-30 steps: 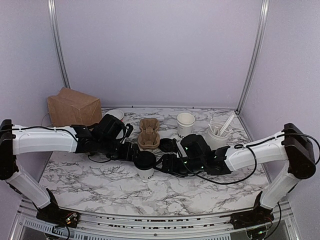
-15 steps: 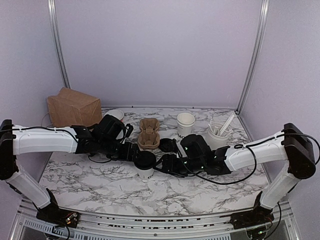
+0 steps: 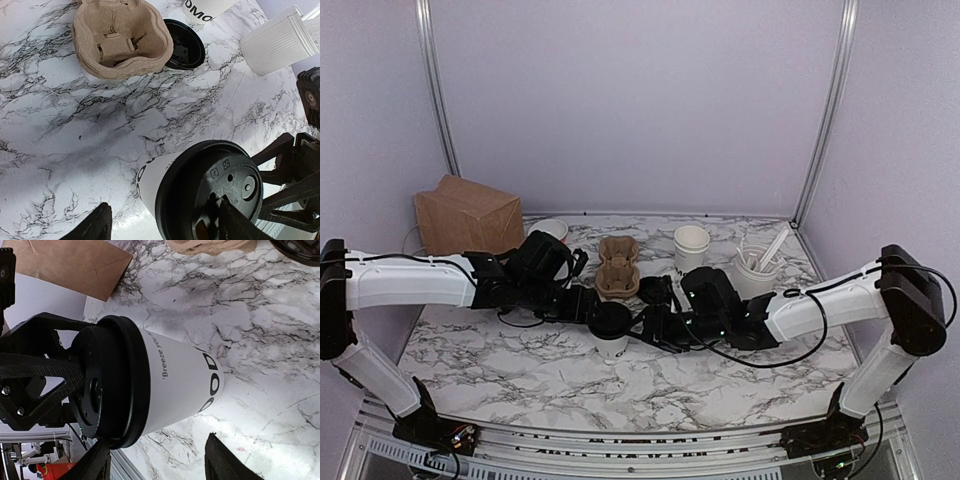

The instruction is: Pack the takeout coffee

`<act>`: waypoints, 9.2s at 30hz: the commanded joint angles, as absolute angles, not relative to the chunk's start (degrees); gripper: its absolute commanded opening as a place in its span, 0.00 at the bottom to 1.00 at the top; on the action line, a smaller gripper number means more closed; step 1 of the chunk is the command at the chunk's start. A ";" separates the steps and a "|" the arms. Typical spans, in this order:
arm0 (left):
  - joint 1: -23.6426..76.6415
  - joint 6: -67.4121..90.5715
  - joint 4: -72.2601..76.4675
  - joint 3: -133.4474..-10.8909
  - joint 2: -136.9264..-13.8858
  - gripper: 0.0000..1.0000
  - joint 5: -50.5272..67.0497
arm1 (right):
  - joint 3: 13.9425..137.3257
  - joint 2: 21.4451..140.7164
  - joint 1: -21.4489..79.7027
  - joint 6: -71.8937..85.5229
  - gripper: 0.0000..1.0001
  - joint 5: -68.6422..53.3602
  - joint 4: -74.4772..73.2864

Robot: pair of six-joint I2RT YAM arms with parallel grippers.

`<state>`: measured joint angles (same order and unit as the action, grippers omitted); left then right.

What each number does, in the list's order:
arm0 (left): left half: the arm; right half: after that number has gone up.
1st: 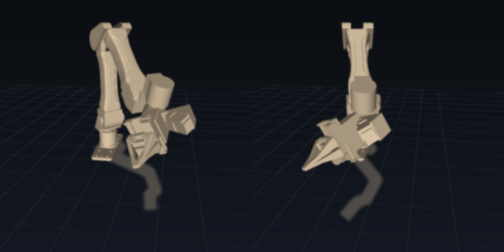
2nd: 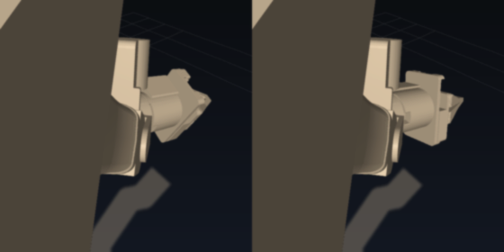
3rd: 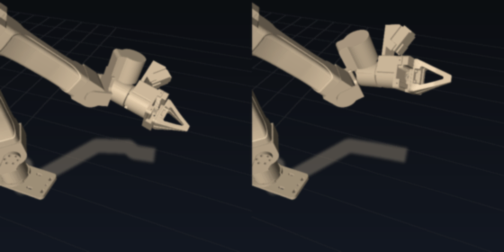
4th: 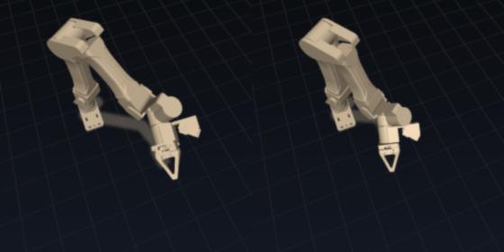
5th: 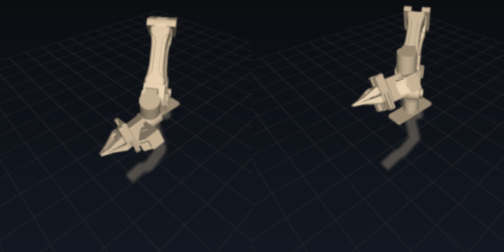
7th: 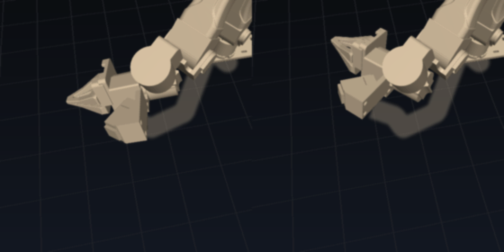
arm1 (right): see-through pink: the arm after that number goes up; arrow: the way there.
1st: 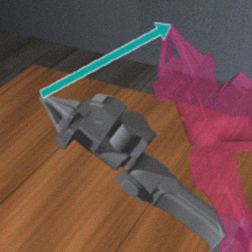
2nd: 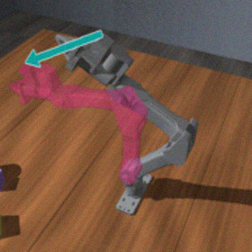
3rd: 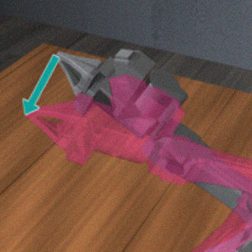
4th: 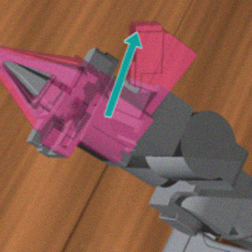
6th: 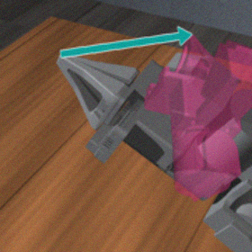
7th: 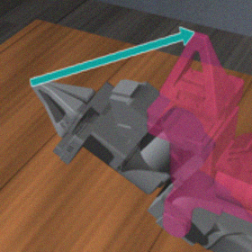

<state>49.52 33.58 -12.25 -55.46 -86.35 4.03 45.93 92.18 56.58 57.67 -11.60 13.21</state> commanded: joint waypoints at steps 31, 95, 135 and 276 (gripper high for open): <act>50.01 32.94 -13.58 -57.83 -85.89 0.73 5.53 | 47.09 90.92 55.04 55.22 0.50 -8.48 7.77; 47.53 38.27 -14.54 -50.32 -79.36 0.63 4.90 | 64.68 99.67 54.54 43.27 0.37 -7.73 -1.98; 47.37 37.62 -15.99 -52.65 -81.04 0.62 5.40 | 52.48 91.52 55.39 49.92 0.45 -16.17 5.47; 46.93 39.99 -19.37 -48.51 -71.13 0.63 4.24 | 61.33 97.35 49.11 41.93 0.43 -21.51 3.91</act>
